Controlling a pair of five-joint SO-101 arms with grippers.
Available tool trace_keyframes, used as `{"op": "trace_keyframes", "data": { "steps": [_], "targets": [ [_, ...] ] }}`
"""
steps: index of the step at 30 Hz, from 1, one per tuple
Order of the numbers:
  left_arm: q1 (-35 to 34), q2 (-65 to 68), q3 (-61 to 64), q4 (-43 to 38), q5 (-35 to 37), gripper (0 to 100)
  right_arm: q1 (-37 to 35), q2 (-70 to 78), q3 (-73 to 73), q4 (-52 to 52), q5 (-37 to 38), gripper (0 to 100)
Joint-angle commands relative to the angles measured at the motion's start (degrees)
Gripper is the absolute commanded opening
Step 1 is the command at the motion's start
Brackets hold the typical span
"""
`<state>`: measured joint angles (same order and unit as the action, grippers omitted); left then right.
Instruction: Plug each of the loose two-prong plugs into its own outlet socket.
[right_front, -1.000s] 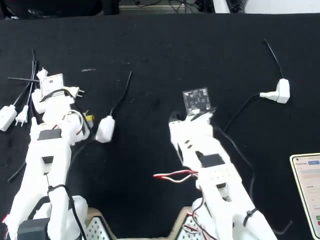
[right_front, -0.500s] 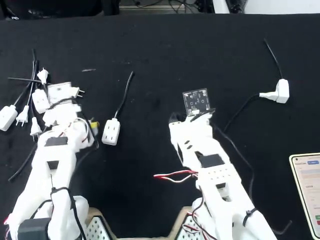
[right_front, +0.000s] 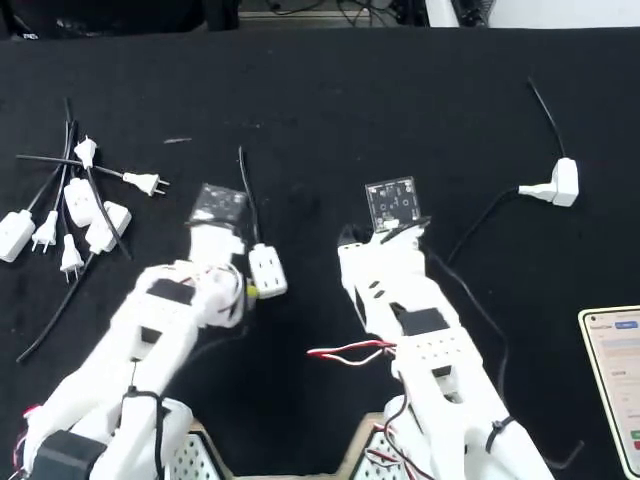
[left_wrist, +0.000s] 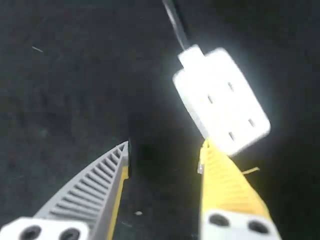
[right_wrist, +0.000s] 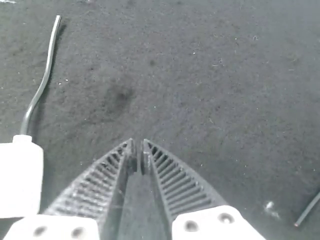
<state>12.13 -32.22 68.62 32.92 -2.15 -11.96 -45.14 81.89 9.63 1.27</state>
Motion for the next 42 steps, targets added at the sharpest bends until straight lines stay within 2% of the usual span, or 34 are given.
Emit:
{"op": "trace_keyframes", "data": {
  "steps": [1, 9, 18, 21, 24, 28, 32, 38, 42],
  "targets": [
    [3.6, -1.3, -0.7, -0.2, -0.7, 23, -1.1, -1.7, -0.4, -1.2, -0.2, 1.1],
    [2.3, -1.8, -1.5, -0.1, -0.7, 22, -1.0, -1.7, -0.5, -1.3, -0.2, 1.1],
    [-10.9, -1.8, -14.3, 5.3, -0.3, 22, 3.8, -1.7, -0.8, -1.4, -0.2, 1.1],
    [-12.6, -1.1, -17.8, 3.3, -0.2, 22, 3.8, -1.7, -0.7, -1.4, -0.2, 1.1],
    [-12.4, -1.1, -18.4, -1.8, -0.2, 22, 3.9, -1.7, -0.7, -1.4, -0.2, 1.1],
    [-10.3, -0.3, -18.9, -4.6, -0.2, 22, 3.8, -1.7, -0.7, -1.4, -0.2, 1.1],
    [-7.8, 7.6, -23.3, -3.5, -0.2, 22, 3.8, -1.7, -0.7, -1.4, -0.2, 1.1],
    [-7.7, 26.3, -37.1, 2.5, -0.2, 22, 3.7, -1.7, -0.6, -1.4, -0.2, 1.1],
    [-7.6, 33.0, -44.3, 5.5, -0.1, 22, 3.7, -1.7, -0.6, -1.4, -0.2, 1.1]
  ]
}}
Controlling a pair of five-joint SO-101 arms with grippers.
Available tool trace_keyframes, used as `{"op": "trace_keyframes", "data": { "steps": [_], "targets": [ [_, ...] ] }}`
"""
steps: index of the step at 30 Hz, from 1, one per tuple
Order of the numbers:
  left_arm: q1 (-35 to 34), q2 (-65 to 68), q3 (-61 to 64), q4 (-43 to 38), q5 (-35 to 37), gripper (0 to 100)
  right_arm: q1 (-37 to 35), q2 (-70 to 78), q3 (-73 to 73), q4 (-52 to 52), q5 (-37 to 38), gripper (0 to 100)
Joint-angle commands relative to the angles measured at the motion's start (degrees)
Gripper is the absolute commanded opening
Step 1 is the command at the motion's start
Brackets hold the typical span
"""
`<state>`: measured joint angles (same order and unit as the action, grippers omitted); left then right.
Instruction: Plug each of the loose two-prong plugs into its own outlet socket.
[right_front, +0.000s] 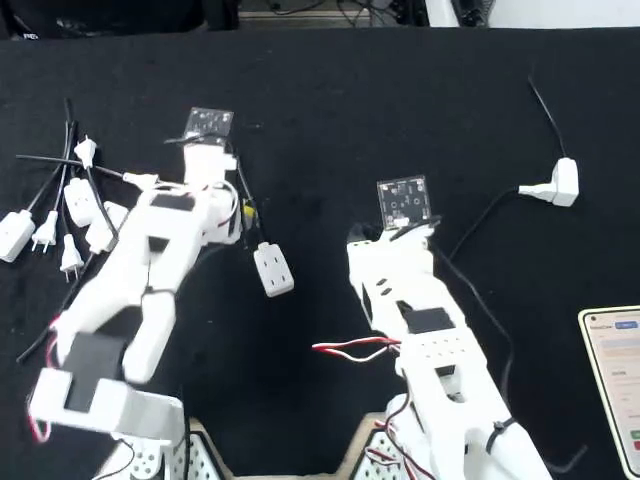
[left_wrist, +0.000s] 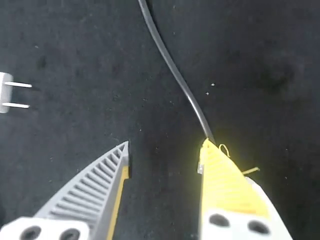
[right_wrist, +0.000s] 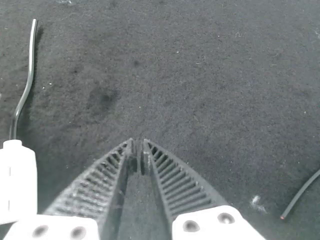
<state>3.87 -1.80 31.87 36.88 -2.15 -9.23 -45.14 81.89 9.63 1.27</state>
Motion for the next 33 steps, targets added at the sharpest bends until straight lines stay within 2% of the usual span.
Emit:
{"op": "trace_keyframes", "data": {
  "steps": [1, 5, 12, 20, 22, 25, 26, 28, 33],
  "targets": [
    [0.7, 3.4, -8.7, 1.8, 1.0, 23, 1.0, -1.7, -0.6, -1.4, -0.2, 1.1],
    [2.2, 5.4, -13.0, 2.0, 6.6, 23, 1.0, -1.7, -0.6, -1.4, -0.2, 1.1],
    [5.5, 11.1, -15.1, 2.0, 6.6, 23, 1.0, -1.7, -0.6, -1.4, -0.2, 1.1],
    [1.8, 13.5, -14.5, 4.0, 6.9, 22, 1.0, -1.7, -0.6, -1.4, -0.2, 1.1],
    [2.2, 12.6, -14.6, 7.1, 6.8, 18, 1.0, -1.7, -0.6, -1.4, -0.2, 1.1],
    [2.6, 11.0, -14.0, 10.4, 6.9, 4, 1.0, -1.7, -0.6, -1.4, -0.2, 1.1],
    [2.5, 10.6, -14.0, 11.7, 6.9, 2, 1.0, -1.7, -0.6, -1.4, -0.2, 1.1],
    [2.3, 9.9, -13.6, 14.9, 7.0, 6, 1.0, -1.7, -0.6, -1.4, -0.2, 1.1],
    [1.5, 6.7, -8.3, 16.6, 7.0, 4, 1.0, -1.7, -0.6, -1.4, -0.2, 1.1]
  ]
}}
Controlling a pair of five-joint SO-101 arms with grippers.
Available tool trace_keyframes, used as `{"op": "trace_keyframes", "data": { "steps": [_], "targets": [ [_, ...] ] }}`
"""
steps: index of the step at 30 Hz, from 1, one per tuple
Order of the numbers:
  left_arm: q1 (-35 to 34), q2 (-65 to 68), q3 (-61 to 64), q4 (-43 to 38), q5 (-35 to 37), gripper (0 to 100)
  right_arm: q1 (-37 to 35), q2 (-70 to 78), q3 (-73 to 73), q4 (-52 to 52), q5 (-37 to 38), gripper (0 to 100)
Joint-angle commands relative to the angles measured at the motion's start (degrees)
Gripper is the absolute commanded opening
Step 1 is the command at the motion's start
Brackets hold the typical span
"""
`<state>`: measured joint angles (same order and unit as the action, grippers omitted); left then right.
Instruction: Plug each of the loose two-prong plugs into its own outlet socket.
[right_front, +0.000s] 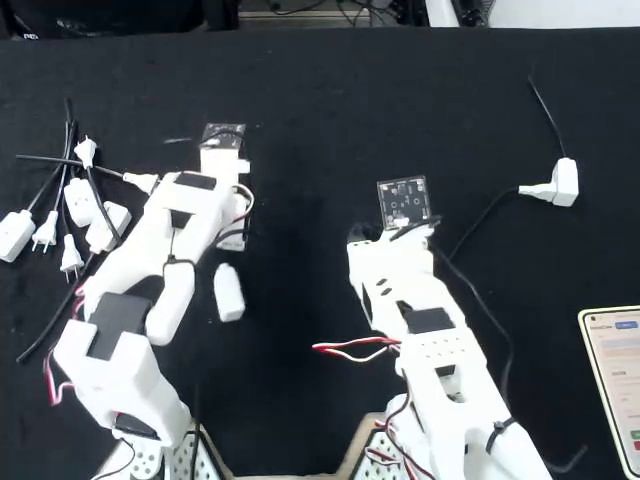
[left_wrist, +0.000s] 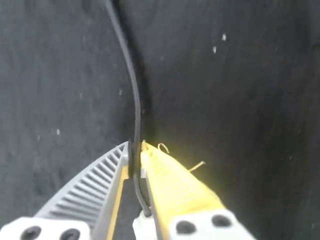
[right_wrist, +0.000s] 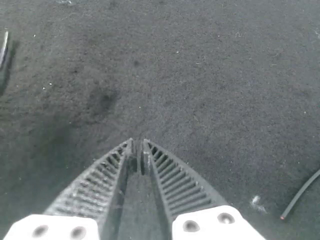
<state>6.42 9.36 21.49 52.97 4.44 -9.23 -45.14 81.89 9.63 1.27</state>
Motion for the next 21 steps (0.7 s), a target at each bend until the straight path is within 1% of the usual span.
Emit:
{"op": "trace_keyframes", "data": {
  "steps": [1, 4, 9, 11, 14, 17, 21],
  "targets": [
    [-1.2, -5.5, 3.4, 0.5, 0.4, 4, 1.0, -1.7, -0.6, -1.4, -0.2, 1.1],
    [-1.4, -9.1, 6.4, 0.5, 0.1, 8, 1.0, -1.7, -0.6, -1.4, -0.2, 1.1],
    [-2.4, -17.2, 8.0, 1.2, 0.0, 20, 1.0, -1.7, -0.6, -1.4, -0.2, 1.1],
    [-4.1, -20.9, 7.6, 3.1, 0.0, 21, 1.0, -1.7, -0.5, -1.3, -0.2, 1.1],
    [-7.6, -26.5, 8.0, 6.2, -0.4, 21, 1.0, -1.7, -0.5, -1.3, -0.2, 1.1],
    [-11.4, -30.5, 9.5, 10.1, -5.5, 21, 1.0, -1.7, -0.5, -1.3, -0.2, 1.1],
    [-15.9, -33.8, 15.2, 11.2, -13.3, 21, 1.0, -1.7, -0.5, -1.3, -0.2, 1.1]
  ]
}}
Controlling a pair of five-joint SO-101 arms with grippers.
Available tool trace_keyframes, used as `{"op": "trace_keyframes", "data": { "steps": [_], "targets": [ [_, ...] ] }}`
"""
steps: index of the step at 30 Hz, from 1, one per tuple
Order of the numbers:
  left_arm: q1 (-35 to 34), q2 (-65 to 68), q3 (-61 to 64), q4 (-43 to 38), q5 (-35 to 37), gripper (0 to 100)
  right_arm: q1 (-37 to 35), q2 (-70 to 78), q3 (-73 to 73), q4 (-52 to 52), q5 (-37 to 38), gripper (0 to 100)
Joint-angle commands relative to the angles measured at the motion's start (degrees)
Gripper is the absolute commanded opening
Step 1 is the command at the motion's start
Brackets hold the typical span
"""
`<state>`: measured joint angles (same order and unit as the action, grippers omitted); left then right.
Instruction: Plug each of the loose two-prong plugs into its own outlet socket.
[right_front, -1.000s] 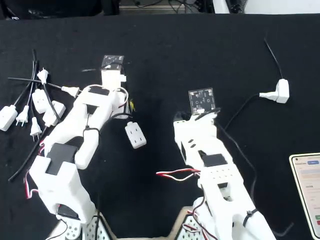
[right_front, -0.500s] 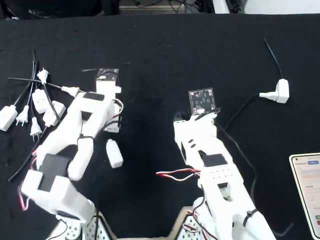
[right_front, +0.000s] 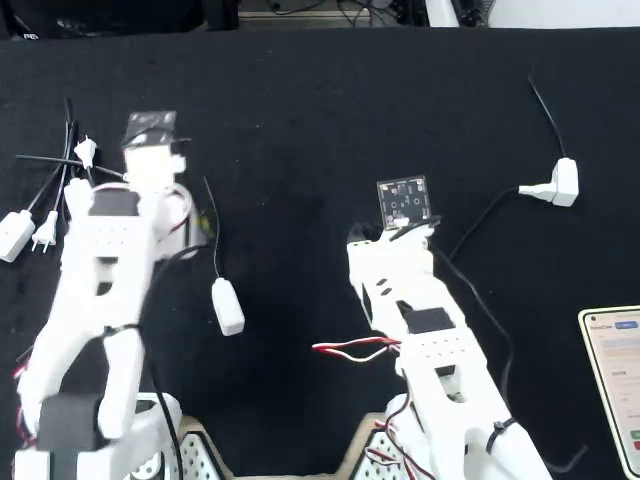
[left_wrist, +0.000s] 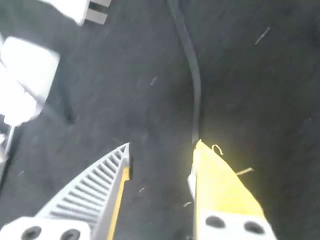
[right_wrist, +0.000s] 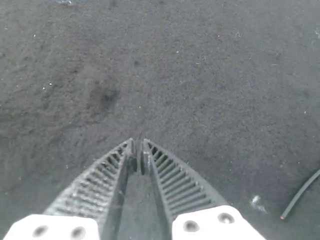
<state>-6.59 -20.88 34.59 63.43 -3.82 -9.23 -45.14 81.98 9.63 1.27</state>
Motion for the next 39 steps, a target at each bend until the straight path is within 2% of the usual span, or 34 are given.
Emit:
{"op": "trace_keyframes", "data": {
  "steps": [1, 7, 15, 23, 28, 36, 39],
  "targets": [
    [-3.2, -3.9, 4.0, 0.6, -6.9, 20, 1.0, -1.7, -0.6, -1.3, -0.2, 1.1],
    [0.4, -6.2, 13.8, 0.6, -11.1, 14, 0.9, -1.7, -0.6, -1.3, -0.2, 1.1],
    [14.2, -11.3, 17.5, -0.1, -10.1, 14, 0.9, -1.7, -0.6, -1.3, -0.2, 1.1],
    [22.9, -9.3, 23.1, -17.8, -1.0, 17, 1.2, -1.8, -0.6, -1.3, -0.2, 1.1],
    [23.3, -10.7, 20.5, -20.1, 3.5, 20, 1.2, -1.8, -0.6, -1.3, -0.2, 1.1],
    [17.0, -15.4, 16.0, -13.1, 3.3, 21, 1.2, -1.8, -0.6, -1.3, -0.2, 1.1],
    [15.4, -15.4, 16.2, -8.7, -0.8, 21, 1.2, -1.9, -0.6, -1.3, -0.2, 1.1]
  ]
}}
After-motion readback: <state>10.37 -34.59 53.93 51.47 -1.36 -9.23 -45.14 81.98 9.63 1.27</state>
